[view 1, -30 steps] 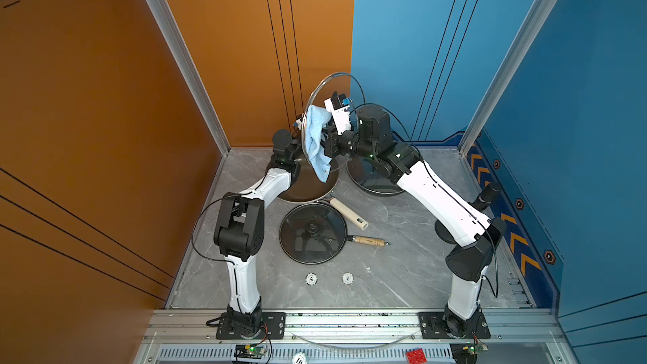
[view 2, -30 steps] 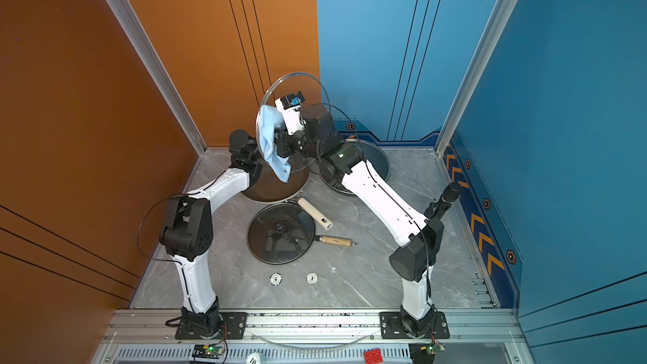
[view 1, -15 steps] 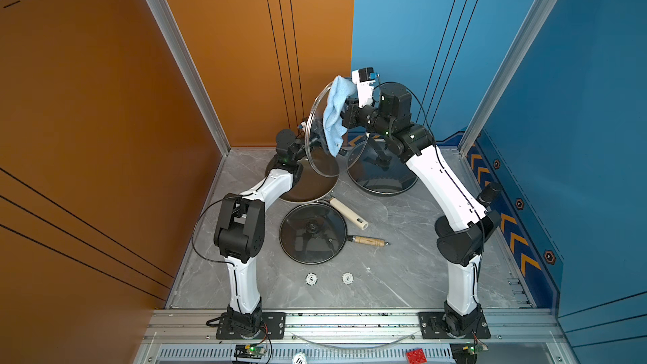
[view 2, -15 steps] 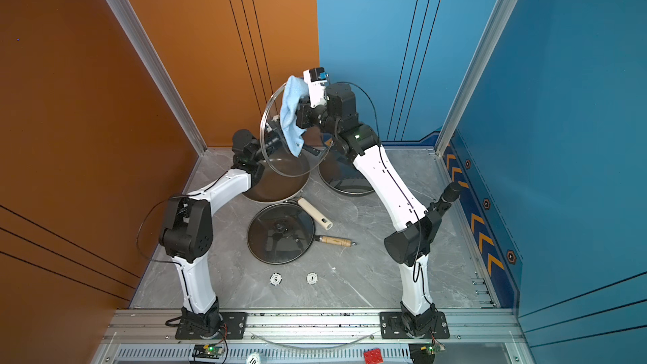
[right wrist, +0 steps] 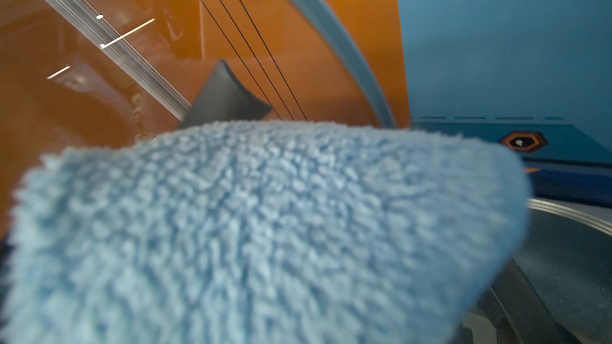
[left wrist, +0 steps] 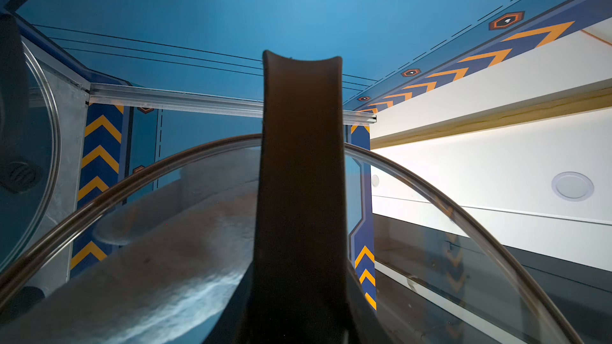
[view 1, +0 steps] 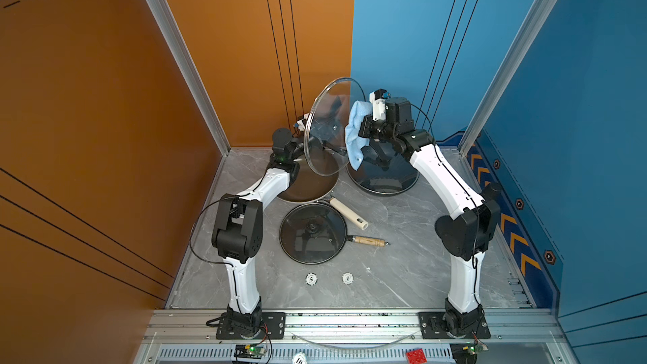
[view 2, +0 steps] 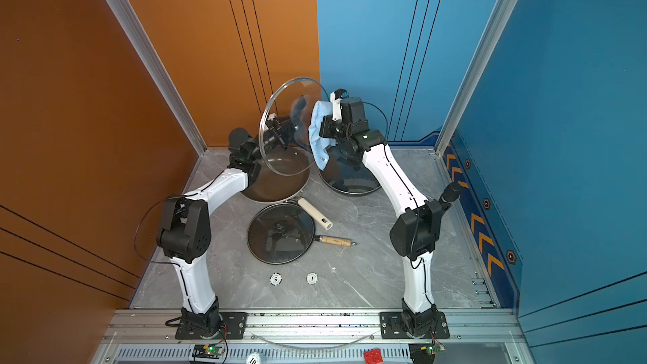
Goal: Wipe the pot lid with a cloth
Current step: Wipe the pot lid.
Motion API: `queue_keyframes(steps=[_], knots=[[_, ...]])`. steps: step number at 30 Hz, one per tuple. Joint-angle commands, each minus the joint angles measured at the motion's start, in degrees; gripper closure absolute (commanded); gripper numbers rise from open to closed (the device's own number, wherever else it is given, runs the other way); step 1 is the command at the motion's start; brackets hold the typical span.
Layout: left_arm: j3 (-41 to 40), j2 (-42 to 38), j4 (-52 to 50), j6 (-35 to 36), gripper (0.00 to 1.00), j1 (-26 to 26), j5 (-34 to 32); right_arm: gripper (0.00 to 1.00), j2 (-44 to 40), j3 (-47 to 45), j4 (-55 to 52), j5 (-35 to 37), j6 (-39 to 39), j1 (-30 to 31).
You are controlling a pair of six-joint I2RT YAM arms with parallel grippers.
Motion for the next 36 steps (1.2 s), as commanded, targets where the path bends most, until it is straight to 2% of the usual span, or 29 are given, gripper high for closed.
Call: queue_keyframes(steps=[1, 6, 13, 20, 25, 30, 36], knots=[[4.1, -5.1, 10.7, -0.6, 0.95, -0.6, 2.1, 1.00, -3.1, -4.1, -2.5, 1.6, 1.6, -0.2], [4.1, -4.1, 11.3, -1.3, 0.95, -0.2, 1.6, 1.00, -7.3, -5.5, -0.6, -1.5, 0.7, 1.5], [4.2, -3.0, 11.8, -1.4, 0.96, 0.1, 0.7, 1.00, -13.8, -3.6, 3.6, -6.0, -2.7, 8.6], [6.0, -2.4, 12.0, -0.5, 0.96, 0.4, 1.4, 0.99, -13.6, -2.6, 4.0, -7.0, -3.2, 13.9], [8.8, -2.1, 11.2, 1.0, 0.95, -0.2, 3.8, 1.00, -8.4, 5.3, 3.6, -5.7, -3.5, 14.0], [8.0, -4.1, 9.3, 3.5, 0.96, -0.4, 6.5, 1.00, -4.8, 13.3, 3.3, -3.6, -3.8, 12.7], [4.9, -7.7, 1.0, 11.0, 0.96, -0.6, 9.6, 1.00, -7.0, 13.0, 4.5, 0.3, -6.3, 11.5]])
